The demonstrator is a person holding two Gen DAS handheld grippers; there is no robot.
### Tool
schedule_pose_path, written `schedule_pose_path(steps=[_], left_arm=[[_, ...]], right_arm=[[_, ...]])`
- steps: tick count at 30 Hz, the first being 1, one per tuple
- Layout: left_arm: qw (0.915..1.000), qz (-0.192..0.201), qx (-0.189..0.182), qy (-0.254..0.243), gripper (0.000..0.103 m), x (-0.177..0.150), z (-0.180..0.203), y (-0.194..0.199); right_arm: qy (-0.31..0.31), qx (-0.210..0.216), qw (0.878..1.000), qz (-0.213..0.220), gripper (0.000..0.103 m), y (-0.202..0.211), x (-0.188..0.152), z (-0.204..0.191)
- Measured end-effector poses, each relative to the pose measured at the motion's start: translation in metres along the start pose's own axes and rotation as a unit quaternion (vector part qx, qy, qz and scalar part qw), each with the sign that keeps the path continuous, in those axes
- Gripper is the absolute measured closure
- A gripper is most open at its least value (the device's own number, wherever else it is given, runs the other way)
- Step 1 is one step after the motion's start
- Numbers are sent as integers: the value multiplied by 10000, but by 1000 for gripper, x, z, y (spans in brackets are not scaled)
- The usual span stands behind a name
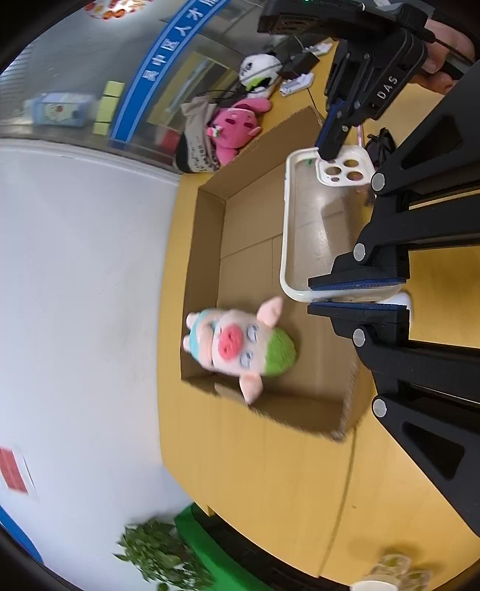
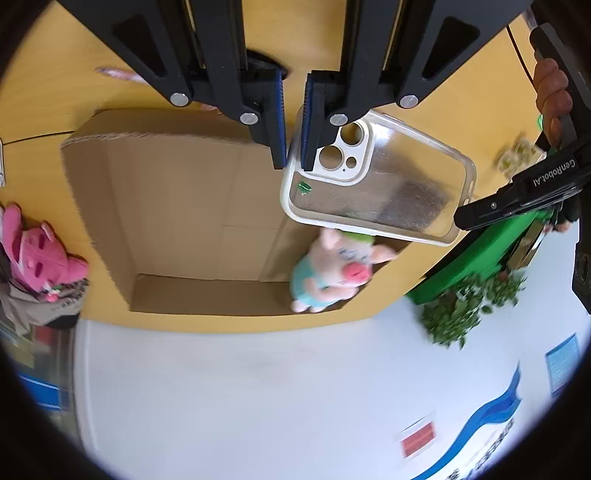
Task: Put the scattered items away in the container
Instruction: 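Carry the phone case with the right gripper into the box and lower it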
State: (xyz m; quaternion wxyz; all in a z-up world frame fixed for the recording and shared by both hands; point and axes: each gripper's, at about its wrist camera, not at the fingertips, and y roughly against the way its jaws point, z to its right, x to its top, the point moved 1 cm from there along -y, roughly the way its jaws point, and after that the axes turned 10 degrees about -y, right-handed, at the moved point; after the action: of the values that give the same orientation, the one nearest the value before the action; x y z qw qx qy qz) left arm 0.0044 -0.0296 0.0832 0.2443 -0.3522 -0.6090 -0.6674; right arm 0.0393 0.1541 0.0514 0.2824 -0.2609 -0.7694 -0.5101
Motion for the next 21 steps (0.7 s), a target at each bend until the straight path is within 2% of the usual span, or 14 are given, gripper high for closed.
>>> schedule_pose_path(steps=[5,8,10,15,17,21], left_arm=[[9996,-46,-110,-261,97,32,33,-28],[9990,101,-199,-376,97,60,46,-38],[9987,213,-209,-424,97,82,51,-45],[9977,387,-307,-459,97,115,43,-60],[9982,312,-399,-333,97,122,31,-72],[9990,104,-320,-302,97,125,16,-99]], right_arm=[[-221,-190,9995,142,96,0,24,36],[-265,-290,9990,214,97,-1,48,53],[-99,-526,9980,348,97,0,67,58],[71,-745,9966,339,97,-16,103,61],[87,-752,9967,285,97,-23,114,60],[76,-761,9970,143,96,-44,133,56]])
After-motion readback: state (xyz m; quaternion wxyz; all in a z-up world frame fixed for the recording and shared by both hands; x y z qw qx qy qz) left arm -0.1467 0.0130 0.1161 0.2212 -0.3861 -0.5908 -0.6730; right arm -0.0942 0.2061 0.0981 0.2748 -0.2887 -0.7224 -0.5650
